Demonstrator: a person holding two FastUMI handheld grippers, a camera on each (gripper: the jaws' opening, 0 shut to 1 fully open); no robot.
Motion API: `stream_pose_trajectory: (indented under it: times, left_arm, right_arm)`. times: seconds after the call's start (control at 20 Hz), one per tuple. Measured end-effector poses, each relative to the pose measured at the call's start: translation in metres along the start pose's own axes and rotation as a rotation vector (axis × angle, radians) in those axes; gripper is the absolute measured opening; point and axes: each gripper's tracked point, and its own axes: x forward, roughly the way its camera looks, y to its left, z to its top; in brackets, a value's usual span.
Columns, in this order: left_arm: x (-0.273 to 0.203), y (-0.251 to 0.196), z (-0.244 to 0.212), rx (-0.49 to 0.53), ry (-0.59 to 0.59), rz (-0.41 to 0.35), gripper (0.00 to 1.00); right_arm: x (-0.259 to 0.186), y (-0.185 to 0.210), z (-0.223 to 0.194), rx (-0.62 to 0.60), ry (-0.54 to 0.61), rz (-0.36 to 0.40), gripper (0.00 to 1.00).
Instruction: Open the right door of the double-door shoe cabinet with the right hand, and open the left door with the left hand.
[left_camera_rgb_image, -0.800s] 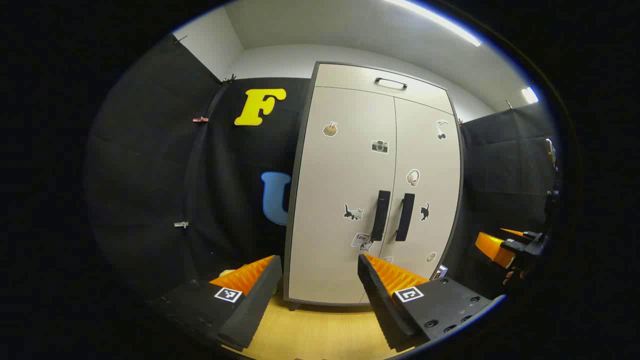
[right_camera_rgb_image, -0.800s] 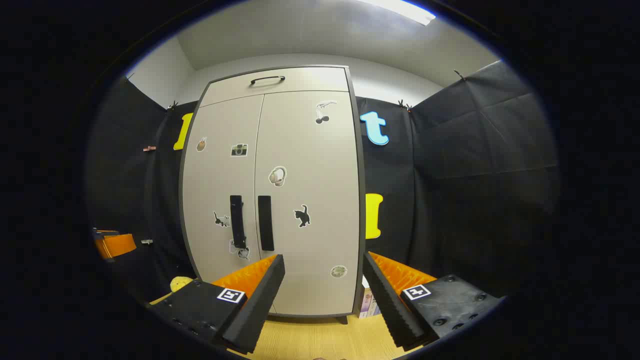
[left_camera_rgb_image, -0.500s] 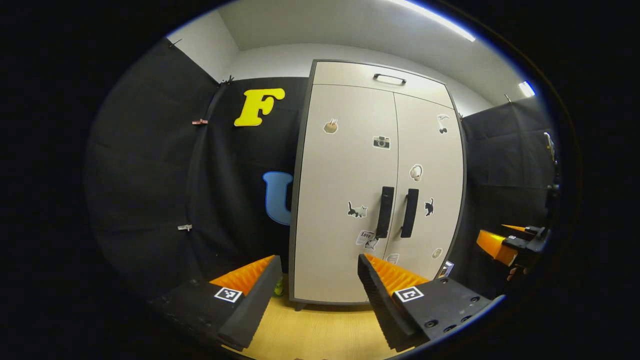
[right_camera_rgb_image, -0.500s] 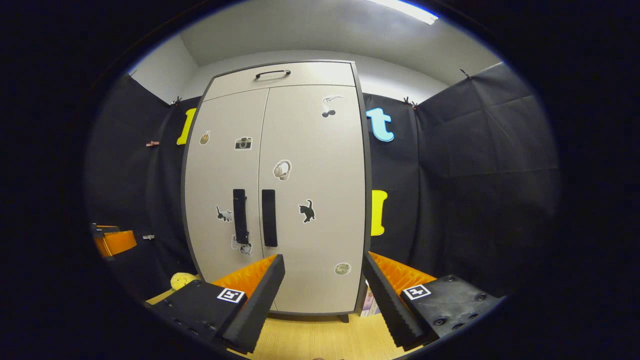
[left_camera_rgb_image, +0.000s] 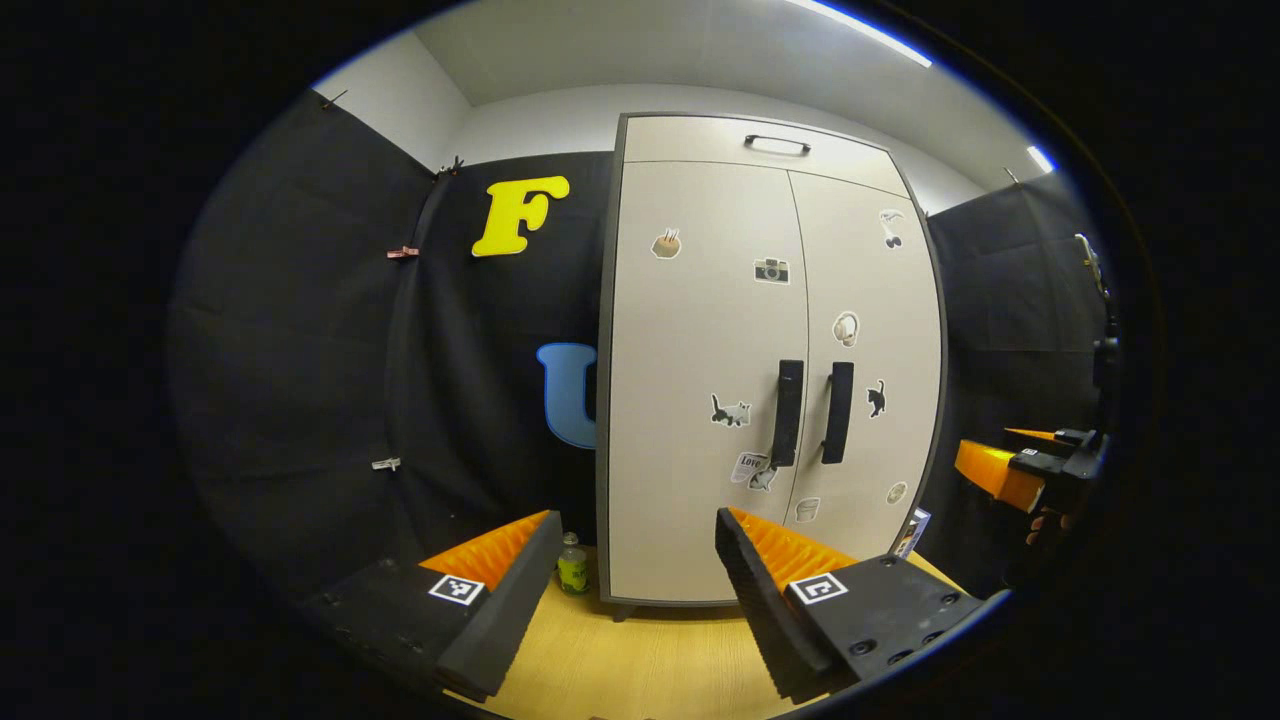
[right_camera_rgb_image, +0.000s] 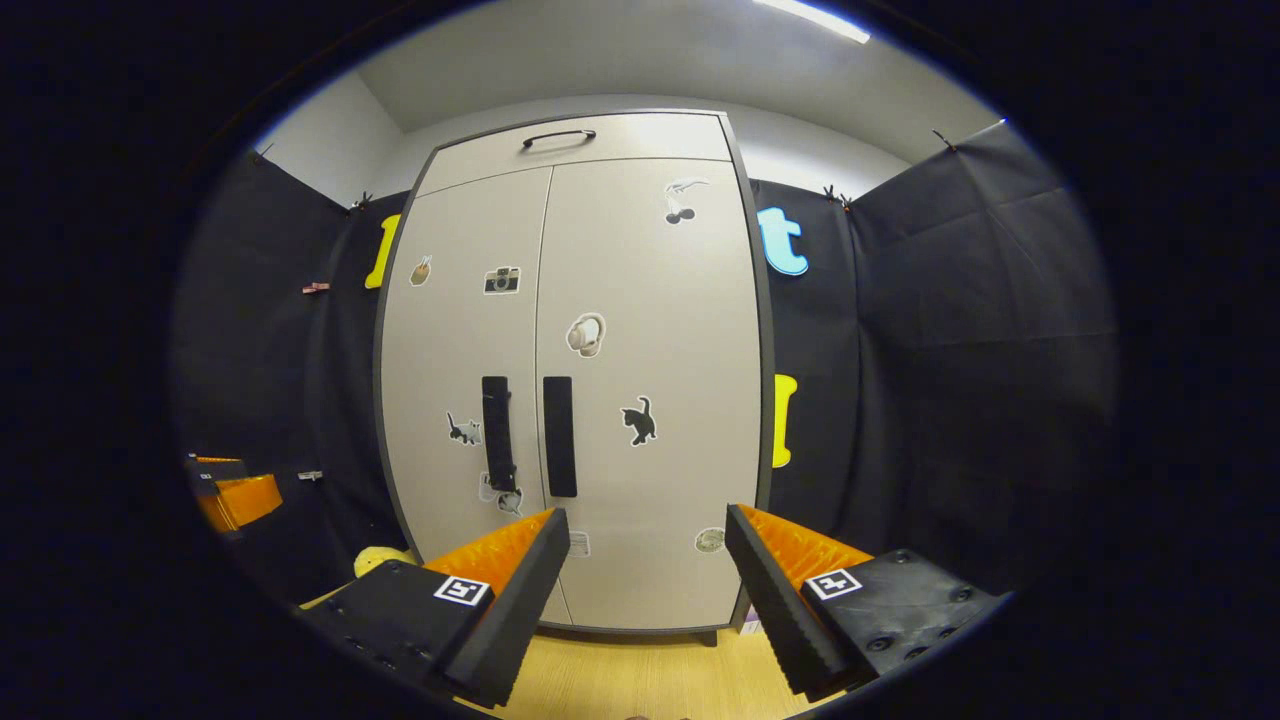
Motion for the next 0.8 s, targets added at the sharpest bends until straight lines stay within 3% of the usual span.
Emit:
stream_pose_trajectory:
  times: [0.6, 0.8]
  left_arm:
    - [0.014, -0.008, -0.009, -0.031, 0.004, -0.027, 0.95]
    - [0.022, -0.01, -0.014, -0.029, 0.015, -0.04, 0.95]
  right_arm:
    - [0.026, 0.006, -0.002, -0.018, 0.034, 0.02, 0.99]
    - [0.049, 0.013, 0.005, 0.026, 0.047, 0.031, 0.98]
